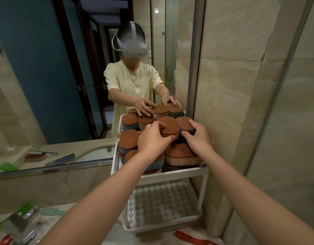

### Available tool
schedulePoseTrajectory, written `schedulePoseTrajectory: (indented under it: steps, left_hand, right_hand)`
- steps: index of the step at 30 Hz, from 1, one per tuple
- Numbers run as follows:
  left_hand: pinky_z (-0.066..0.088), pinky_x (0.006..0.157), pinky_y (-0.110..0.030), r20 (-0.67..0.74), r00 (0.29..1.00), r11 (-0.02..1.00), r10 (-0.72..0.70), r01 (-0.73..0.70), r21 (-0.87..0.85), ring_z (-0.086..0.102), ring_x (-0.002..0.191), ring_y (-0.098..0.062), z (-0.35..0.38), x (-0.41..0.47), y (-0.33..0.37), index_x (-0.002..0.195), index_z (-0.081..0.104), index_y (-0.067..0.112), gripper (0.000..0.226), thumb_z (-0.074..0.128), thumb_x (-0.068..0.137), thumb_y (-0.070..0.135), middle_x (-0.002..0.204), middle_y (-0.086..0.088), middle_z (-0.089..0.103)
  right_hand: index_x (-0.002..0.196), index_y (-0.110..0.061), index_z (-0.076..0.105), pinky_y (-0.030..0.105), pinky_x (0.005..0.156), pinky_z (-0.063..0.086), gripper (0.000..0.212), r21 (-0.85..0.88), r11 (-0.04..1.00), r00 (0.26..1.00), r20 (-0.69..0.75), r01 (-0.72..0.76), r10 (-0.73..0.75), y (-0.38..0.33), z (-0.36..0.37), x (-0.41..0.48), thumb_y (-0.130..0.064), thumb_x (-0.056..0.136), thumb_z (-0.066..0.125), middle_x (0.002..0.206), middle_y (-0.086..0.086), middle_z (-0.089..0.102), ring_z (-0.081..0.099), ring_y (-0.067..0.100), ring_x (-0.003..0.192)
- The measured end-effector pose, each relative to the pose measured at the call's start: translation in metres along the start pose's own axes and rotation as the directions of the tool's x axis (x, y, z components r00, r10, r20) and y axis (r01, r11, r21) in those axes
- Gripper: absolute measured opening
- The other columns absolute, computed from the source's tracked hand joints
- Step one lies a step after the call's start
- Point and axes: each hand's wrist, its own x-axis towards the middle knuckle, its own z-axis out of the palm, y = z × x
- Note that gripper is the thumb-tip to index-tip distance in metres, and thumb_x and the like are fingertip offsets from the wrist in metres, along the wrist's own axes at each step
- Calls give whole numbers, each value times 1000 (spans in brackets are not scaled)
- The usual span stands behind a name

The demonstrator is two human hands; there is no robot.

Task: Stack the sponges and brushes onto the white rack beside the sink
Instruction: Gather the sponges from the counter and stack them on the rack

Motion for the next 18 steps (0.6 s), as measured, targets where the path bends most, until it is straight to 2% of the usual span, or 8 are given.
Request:
schedulePoseTrajectory:
  steps: [3,6,12,14,16,18]
  left_hand:
    - [28,112,-50,-38,999,996,-4,8,92,54,117,-17,3,1,0,109,55,34,51,67,71,64,119,5,59]
    - [14,117,-53,-31,1000,986,-4,9,169,52,121,-19,4,0,3,114,56,35,51,64,73,65,121,4,60]
    - [10,117,-55,56,998,993,-31,24,118,45,130,-21,-8,-10,7,132,50,36,54,59,81,51,136,3,52]
    - [10,118,-53,32,999,998,-22,20,61,43,130,-19,-15,-18,7,134,49,36,53,58,83,44,138,4,51]
    - [12,119,-50,-46,999,1000,-10,9,-21,46,127,-16,-23,-28,6,128,54,36,45,57,84,37,134,7,53]
    - [18,118,-48,-133,991,993,-13,-3,-120,50,118,-10,-32,-39,5,113,60,38,30,56,84,33,124,12,57]
  right_hand:
    - [146,-19,42,37,113,34,59,-67,998,1000,6,17,-16,3,1,0,-29,91,63,154,-1,36,37,19,138]
    - [148,-20,40,36,111,32,59,-130,991,1000,9,22,-21,4,2,-2,-31,93,60,156,0,30,35,20,140]
    - [151,-25,32,39,115,27,66,-177,984,997,79,34,-20,-4,-3,-12,-32,91,58,160,2,14,23,25,145]
    - [150,-28,34,41,115,25,65,-196,978,996,59,72,-61,-9,-5,-21,-32,89,58,160,2,15,18,26,146]
    - [146,-29,38,44,115,24,61,-216,968,991,14,131,-131,-17,-6,-31,-30,88,57,159,1,20,13,24,147]
    - [141,-27,45,42,116,23,56,-151,967,977,-27,206,-212,-29,-6,-43,-23,87,57,155,1,28,15,21,146]
